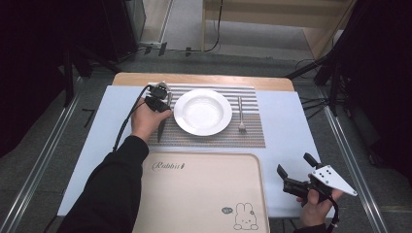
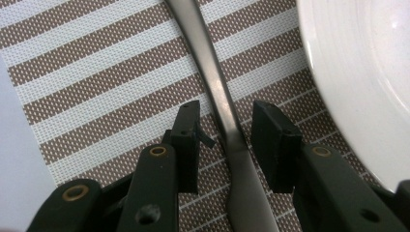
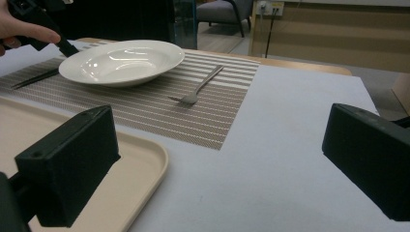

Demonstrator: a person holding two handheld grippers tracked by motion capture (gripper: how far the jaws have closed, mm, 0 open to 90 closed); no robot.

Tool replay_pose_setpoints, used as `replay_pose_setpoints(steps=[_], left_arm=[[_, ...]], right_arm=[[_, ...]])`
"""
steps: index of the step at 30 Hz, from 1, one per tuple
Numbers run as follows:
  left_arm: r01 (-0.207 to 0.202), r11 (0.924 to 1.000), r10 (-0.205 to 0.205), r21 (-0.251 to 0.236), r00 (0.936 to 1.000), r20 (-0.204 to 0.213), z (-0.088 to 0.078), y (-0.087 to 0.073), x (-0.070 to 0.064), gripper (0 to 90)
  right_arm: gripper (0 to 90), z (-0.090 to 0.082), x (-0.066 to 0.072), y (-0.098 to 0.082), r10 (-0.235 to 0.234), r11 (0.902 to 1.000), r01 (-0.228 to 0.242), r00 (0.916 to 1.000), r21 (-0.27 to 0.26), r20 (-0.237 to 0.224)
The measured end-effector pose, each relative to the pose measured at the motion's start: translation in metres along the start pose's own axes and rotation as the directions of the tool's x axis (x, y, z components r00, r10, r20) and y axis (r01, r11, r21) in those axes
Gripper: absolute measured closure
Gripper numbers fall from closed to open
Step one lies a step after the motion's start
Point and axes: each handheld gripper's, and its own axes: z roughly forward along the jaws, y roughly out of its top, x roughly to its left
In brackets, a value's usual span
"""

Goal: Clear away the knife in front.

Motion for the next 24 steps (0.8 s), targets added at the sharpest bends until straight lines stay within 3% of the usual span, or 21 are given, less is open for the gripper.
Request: replay_pose_setpoints(steps=[6, 7, 9, 11, 24], left_arm=[[-0.01, 0.9999, 0.01, 0.004, 0.9998, -0.018, -0.0003, 0.0005, -0.0016, 64.7], [-0.017, 0.9999, 0.017, 0.0, 0.9998, -0.011, -0.0007, 0.0, -0.0018, 74.3], [-0.022, 0.9998, 0.022, -0.002, 0.9998, -0.002, -0.0005, -0.0003, -0.0004, 76.9], [0.003, 1.0, -0.003, 0.001, 1.0, 0.004, -0.0003, 0.0003, 0.0006, 78.7], [0.015, 0.9999, -0.015, 0.008, 0.9989, 0.044, -0.0002, 0.0009, 0.007, 78.5]], right_arm=[[0.0, -0.0007, -0.0014, -0.0002, 0.004, 1.0, -0.004, 1.0, -0.002, 0.004], [0.0, -0.0008, -0.0014, -0.0003, 0.01, 1.0, -0.01, 1.0, -0.001, 0.001], [0.0, -0.0007, -0.002, -0.0004, 0.008, 1.0, -0.008, 1.0, -0.002, 0.003], [0.0, -0.0005, -0.0022, -0.0005, 0.009, 1.0, -0.009, 1.0, 0.0, 0.002], [0.0, 0.002, -0.0006, -0.0005, 0.007, 0.9999, -0.007, 1.0, 0.011, 0.001]])
